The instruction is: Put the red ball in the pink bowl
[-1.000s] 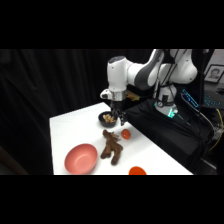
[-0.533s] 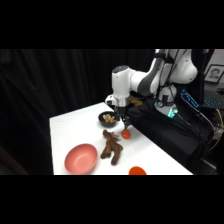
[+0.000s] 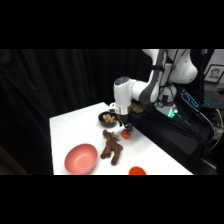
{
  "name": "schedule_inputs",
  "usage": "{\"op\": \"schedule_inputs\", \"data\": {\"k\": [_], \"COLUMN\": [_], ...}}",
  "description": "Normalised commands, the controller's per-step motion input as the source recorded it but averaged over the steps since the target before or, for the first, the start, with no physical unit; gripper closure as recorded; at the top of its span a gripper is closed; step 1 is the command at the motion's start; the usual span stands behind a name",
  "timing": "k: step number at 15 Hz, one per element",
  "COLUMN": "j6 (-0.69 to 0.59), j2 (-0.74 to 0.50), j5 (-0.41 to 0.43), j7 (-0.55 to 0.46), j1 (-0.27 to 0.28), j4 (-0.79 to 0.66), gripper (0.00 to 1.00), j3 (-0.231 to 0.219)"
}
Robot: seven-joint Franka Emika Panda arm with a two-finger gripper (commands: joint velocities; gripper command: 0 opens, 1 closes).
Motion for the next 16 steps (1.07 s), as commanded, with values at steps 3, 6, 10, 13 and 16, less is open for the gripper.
{"op": "schedule_inputs", "data": {"k": [3, 6, 10, 13, 16], "j6": [0.22, 0.20, 0.16, 0.16, 0.16], "j2": [0.18, 0.19, 0.16, 0.12, 0.08], "j5": [0.111, 0.106, 0.092, 0.042, -0.016], "j7": [0.02, 0.01, 0.00, 0.04, 0.07], "j1": [0.048, 0.035, 0.037, 0.069, 0.105], "j4": [0.03, 0.06, 0.08, 0.07, 0.05], "gripper": [0.00, 0.00, 0.00, 0.35, 0.60], "j3": [0.033, 0.026, 0.016, -0.030, -0.078]}}
